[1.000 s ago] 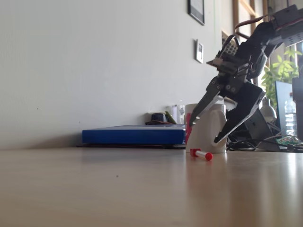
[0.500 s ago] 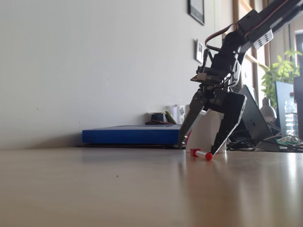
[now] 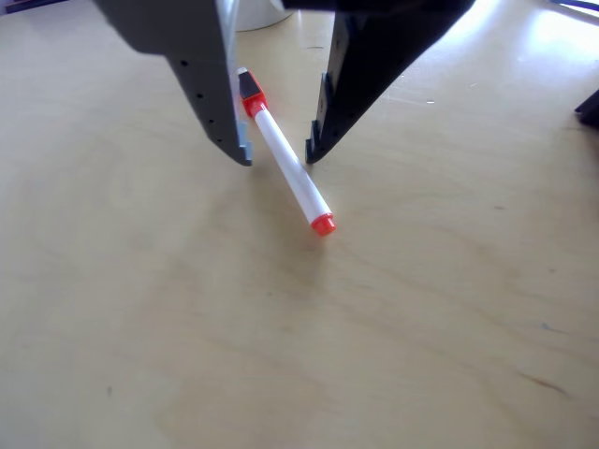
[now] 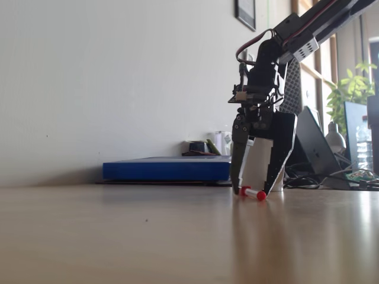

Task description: Grab the pen and place it in the cup.

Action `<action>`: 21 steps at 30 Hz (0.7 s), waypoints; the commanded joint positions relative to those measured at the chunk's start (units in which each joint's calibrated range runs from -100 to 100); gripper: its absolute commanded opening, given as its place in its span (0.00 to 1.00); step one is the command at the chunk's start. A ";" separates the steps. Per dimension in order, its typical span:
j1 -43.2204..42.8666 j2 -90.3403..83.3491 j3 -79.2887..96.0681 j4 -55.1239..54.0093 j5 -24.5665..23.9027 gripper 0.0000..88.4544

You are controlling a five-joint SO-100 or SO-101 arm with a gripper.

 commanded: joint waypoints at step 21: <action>0.20 7.33 -9.55 6.95 -2.64 0.01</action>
